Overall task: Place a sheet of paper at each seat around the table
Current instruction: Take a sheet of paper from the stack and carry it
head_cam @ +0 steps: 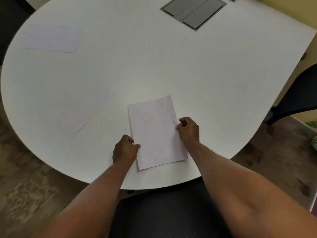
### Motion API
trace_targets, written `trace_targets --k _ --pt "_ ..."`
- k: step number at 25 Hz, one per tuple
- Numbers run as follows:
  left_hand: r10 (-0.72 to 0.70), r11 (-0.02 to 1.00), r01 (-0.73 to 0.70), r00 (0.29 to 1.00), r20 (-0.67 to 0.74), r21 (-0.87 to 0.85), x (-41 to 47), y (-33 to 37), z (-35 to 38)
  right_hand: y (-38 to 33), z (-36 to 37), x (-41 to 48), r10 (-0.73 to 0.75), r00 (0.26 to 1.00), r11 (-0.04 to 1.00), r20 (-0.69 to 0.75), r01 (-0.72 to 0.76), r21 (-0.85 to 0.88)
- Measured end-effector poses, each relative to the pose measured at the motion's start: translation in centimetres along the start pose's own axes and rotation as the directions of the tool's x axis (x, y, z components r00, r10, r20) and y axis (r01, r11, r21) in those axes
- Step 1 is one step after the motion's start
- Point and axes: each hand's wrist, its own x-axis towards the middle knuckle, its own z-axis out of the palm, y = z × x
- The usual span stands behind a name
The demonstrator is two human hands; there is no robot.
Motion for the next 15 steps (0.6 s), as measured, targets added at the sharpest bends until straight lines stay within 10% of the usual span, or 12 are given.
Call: trace_targets --k 15 --pt "0.025 0.998 -0.024 1.000 0.017 -0.056 1.2 -1.8 1.4 2.1 1.8 2.5 0.012 1.000 1.000 0.019 -0.012 -0.001"
